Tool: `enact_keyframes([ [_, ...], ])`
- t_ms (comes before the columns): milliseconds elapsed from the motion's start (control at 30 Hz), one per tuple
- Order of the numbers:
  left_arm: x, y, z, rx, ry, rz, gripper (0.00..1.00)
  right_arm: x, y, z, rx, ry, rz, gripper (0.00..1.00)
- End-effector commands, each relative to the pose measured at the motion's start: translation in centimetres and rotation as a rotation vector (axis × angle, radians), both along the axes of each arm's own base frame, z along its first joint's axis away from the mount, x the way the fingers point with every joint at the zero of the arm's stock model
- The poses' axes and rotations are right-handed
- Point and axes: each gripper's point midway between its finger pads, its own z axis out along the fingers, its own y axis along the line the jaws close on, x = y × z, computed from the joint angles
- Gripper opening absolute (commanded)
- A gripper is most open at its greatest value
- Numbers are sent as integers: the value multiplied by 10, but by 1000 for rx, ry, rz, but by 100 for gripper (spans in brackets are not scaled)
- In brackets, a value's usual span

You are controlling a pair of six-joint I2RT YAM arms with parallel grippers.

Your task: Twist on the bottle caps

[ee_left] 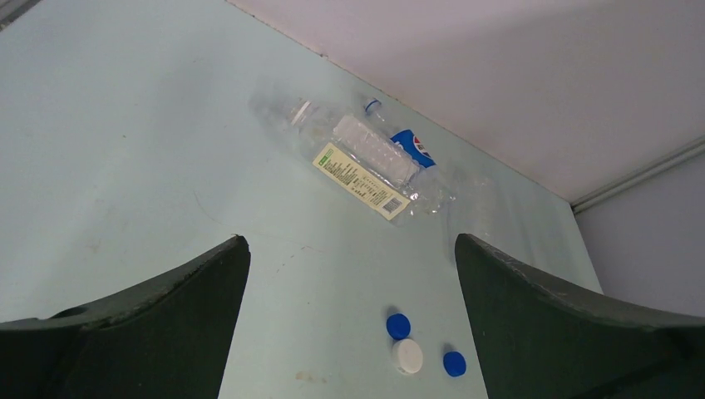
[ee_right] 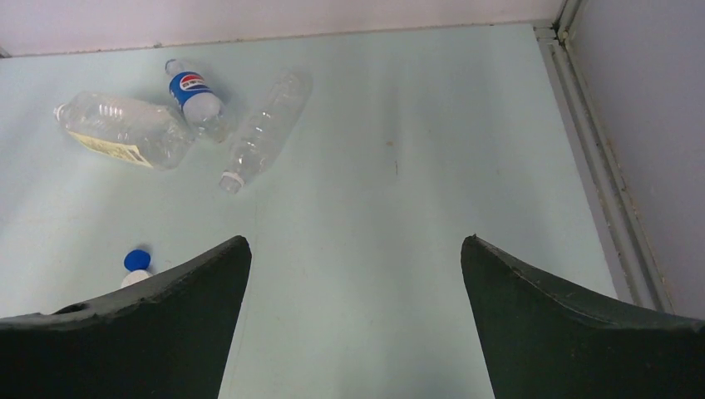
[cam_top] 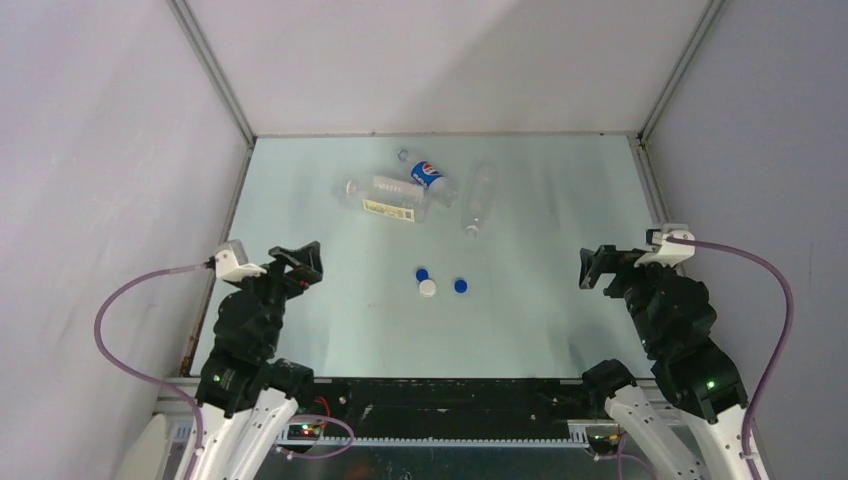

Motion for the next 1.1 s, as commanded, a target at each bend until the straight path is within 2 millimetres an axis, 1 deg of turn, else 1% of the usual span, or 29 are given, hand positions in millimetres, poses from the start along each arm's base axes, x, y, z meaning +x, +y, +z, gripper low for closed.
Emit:
enact_keyframes([
  [0,14,0,9,-62,-27,40,100,7,8,3,-2,-18,31,99],
  [167,30,-8,4,-114,-22,42,100,13,19,-8,17,39,65,99],
  [233,40,-12,-2,-122,7,44,100,16,25,-13,21,66,82,99],
  [267,43,-13,-3,-124,14,43,100,19,28,-16,21,81,89,99],
  [400,68,-22,-6,-142,42,46,100,28,42,-24,38,125,131,99],
  [433,79,-24,-7,-154,44,45,100,29,46,-27,45,135,146,99],
  [467,85,-26,-7,-162,42,42,100,32,51,-29,51,143,165,99],
  [500,99,-27,-6,-184,32,37,100,33,54,-31,55,148,174,99],
  [533,106,-30,-7,-199,32,20,100,36,59,-32,62,154,195,99],
  [567,120,-27,-9,-223,32,39,100,36,62,-34,64,159,205,99],
  [600,129,-30,2,-246,-8,11,99,38,67,-35,72,164,225,99],
  [633,143,-25,-9,-258,17,31,99,40,70,-35,77,162,234,99],
  [667,152,-26,3,-276,-27,15,97,41,74,-37,81,173,252,99],
  [700,165,-23,-10,-287,1,32,96,43,77,-39,83,178,262,99],
  [733,173,-22,4,-310,-47,26,95,43,80,-40,87,185,277,99],
  [767,186,-19,-11,-310,-16,41,95,45,82,-42,88,191,284,99],
  [800,201,-17,-14,-319,-20,49,95,45,84,-42,90,193,289,99],
  [833,208,-16,-15,-323,-20,53,95,48,85,-44,89,200,289,99],
  [867,223,-15,-22,-334,-8,61,95,47,89,-44,94,203,315,99],
  [900,231,-15,-26,-344,-1,61,95,48,91,-44,97,203,322,99],
  [933,246,-16,-32,-363,13,53,95,48,91,-44,97,203,323,100],
  [967,254,-20,-36,-375,23,32,94,50,92,-44,96,202,322,99],
  [1000,267,-20,-48,-392,48,36,94,51,92,-45,95,203,322,99],
  [1033,274,-22,-52,-404,53,27,94,52,92,-45,92,200,321,99],
  [1067,285,-22,-65,-431,76,35,94,54,92,-46,90,200,318,99],
])
